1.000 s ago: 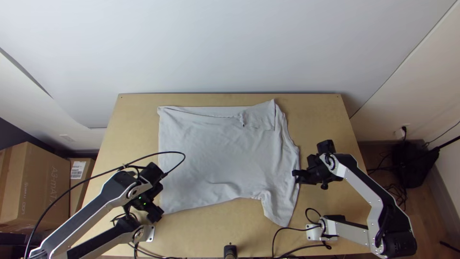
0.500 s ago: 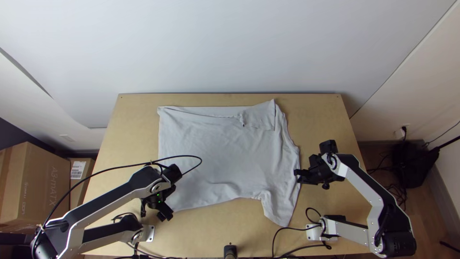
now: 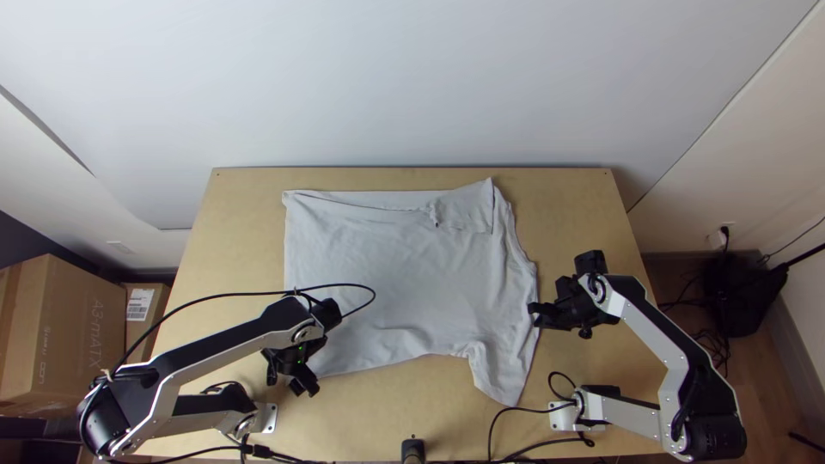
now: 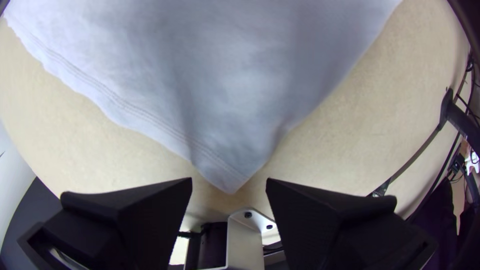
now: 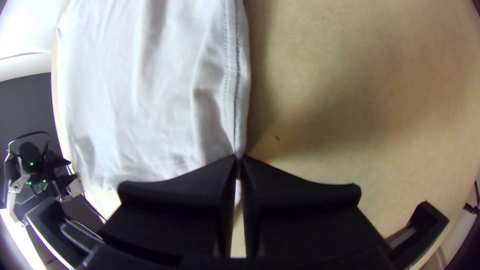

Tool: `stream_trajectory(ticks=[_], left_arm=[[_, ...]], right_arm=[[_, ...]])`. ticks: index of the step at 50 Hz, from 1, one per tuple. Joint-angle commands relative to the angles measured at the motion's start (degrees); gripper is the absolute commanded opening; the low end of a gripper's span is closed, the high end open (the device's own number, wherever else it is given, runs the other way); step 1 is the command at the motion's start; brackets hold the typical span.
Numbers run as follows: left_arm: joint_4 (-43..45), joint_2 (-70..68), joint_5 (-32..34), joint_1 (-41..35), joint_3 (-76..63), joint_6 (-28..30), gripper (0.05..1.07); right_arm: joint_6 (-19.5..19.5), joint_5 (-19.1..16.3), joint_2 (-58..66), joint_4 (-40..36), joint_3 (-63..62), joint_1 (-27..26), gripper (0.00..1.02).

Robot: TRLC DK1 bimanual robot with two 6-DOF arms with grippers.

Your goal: Fold the t-shirt

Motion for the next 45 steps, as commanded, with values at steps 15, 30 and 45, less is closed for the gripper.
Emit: stream_trajectory(ticks=[15, 30, 45], left_arm=[[2.6, 1.4, 0.4, -3.7, -1.1, 2.0, 0.08], [0.2, -9.7, -0.3, 12.9, 5.3, 10.7, 0.08], [13.5, -20.2, -0.4, 25.2, 7.6, 14.3, 0.08]], right_arm=[[-2.4, -0.3, -0.7, -1.0, 1.7, -2.1, 0.02], [-5.1, -0.4, -4.2, -4.3, 4.9, -5.8, 0.02], [-5.2, -0.4, -11.4, -4.8, 13.3, -2.8, 0.02]])
